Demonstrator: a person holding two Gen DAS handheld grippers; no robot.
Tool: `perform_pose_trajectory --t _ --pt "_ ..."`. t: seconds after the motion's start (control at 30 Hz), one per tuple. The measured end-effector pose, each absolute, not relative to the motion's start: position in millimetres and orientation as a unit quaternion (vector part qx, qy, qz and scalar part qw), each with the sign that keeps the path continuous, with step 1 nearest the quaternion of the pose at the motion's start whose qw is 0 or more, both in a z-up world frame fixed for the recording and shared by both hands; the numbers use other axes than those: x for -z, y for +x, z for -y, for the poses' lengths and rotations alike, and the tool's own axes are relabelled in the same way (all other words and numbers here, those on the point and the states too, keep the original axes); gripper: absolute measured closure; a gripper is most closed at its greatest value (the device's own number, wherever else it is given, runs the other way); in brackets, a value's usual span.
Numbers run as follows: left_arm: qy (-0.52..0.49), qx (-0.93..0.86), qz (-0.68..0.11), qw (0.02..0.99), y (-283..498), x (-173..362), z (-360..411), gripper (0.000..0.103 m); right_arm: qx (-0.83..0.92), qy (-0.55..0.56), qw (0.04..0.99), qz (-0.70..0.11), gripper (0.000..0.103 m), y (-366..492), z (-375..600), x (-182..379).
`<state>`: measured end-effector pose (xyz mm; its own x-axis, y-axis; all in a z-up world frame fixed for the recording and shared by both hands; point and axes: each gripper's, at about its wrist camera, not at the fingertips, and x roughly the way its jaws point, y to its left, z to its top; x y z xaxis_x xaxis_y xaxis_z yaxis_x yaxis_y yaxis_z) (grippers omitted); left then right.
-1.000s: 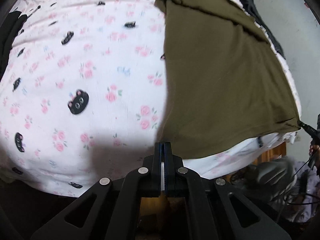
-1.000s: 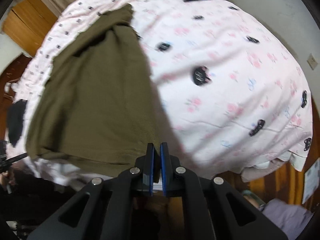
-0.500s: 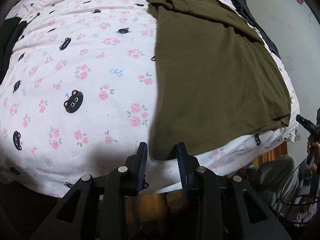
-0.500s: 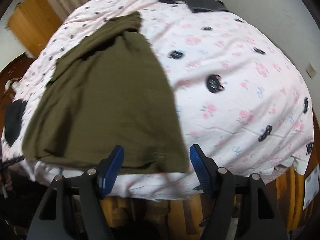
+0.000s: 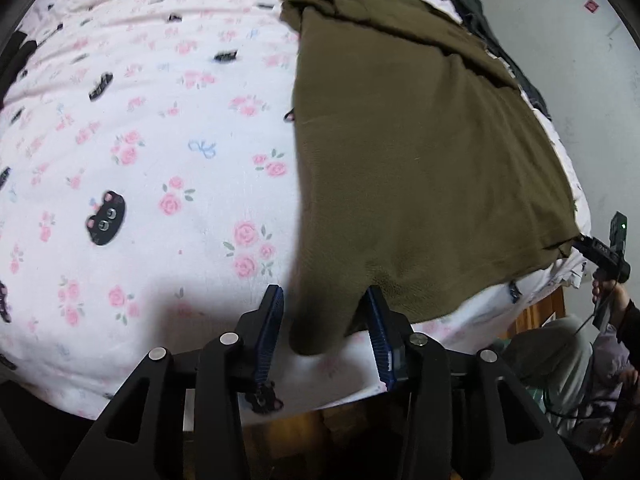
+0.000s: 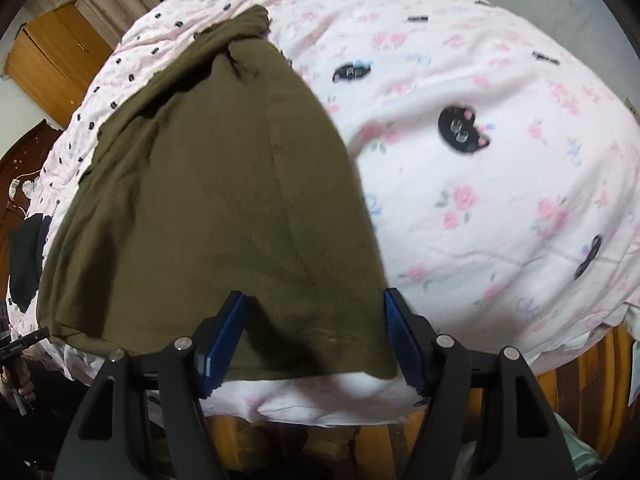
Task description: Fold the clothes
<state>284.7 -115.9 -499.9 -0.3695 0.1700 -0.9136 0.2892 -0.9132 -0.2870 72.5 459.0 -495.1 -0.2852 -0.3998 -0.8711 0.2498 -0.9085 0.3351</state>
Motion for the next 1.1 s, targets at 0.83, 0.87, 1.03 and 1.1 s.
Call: perform_pose_trajectory --t 0.83,0.87,1.03,1.1 --pt "0.457 0.849 -0.267 0.017 249.0 382.8 168.0 0.097 0.809 0.484 0.281 0.181 0.092 59.1 -444.5 360.6" --pt "0.448 0.853 -0.267 0.019 240.1 375.7 172.8 0.097 0.811 0.475 0.283 0.192 0.092 52.8 -443.7 353.4" --pt "0.405 0.873 -0.268 0.031 195.1 340.5 197.0 0.097 0.831 0.429 0.295 0.194 0.092 5.3 -413.7 308.5" --pt "0.388 0.881 -0.268 0.035 177.1 326.4 206.6 0.097 0.838 0.414 0.301 0.187 0.092 -17.5 -395.9 295.9"
